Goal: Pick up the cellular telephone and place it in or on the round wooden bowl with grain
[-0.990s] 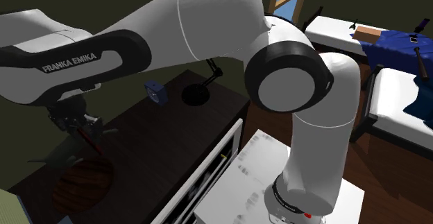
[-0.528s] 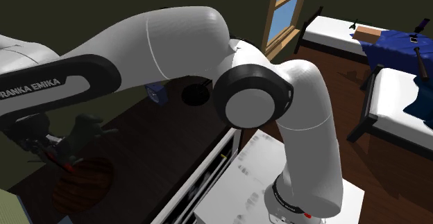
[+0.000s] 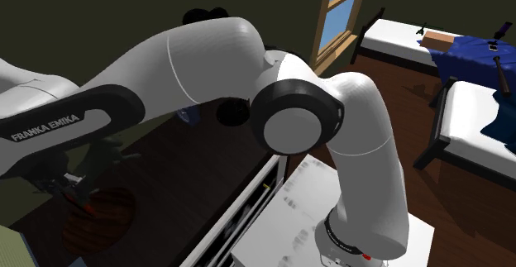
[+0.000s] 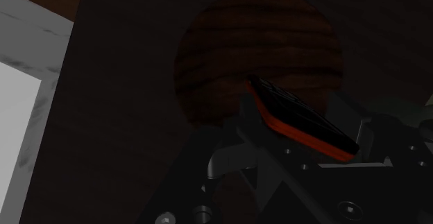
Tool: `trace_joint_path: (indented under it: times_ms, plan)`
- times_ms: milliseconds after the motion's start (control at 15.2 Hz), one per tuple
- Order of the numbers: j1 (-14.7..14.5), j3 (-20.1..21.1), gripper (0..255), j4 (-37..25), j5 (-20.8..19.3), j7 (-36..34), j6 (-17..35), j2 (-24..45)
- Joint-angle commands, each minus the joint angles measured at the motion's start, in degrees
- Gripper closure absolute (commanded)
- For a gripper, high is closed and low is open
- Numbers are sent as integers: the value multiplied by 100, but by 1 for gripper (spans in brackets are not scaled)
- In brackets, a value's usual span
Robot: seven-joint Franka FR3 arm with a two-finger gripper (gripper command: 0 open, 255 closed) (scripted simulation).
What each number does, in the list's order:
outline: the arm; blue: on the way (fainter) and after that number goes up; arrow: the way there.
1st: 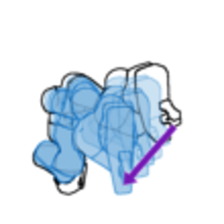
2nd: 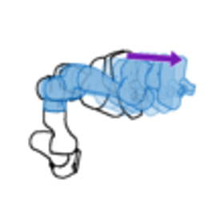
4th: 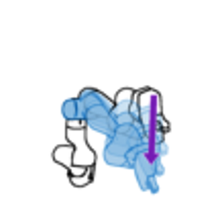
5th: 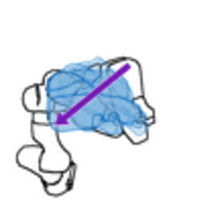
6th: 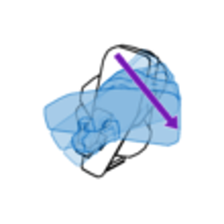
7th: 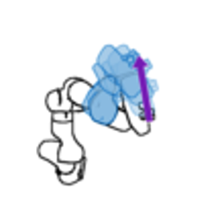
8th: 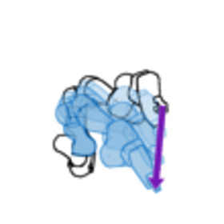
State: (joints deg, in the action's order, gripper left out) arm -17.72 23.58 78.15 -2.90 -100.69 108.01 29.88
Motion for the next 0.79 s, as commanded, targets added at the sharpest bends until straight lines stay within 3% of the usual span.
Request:
trace_joint_path:
  times_ms: [0,396,726]
  plan:
    - [14,-4,255,145,-1,11,150,4]
    - [24,-29,255,467,-31,31,559,100]
    - [24,-32,255,491,-34,32,593,110]
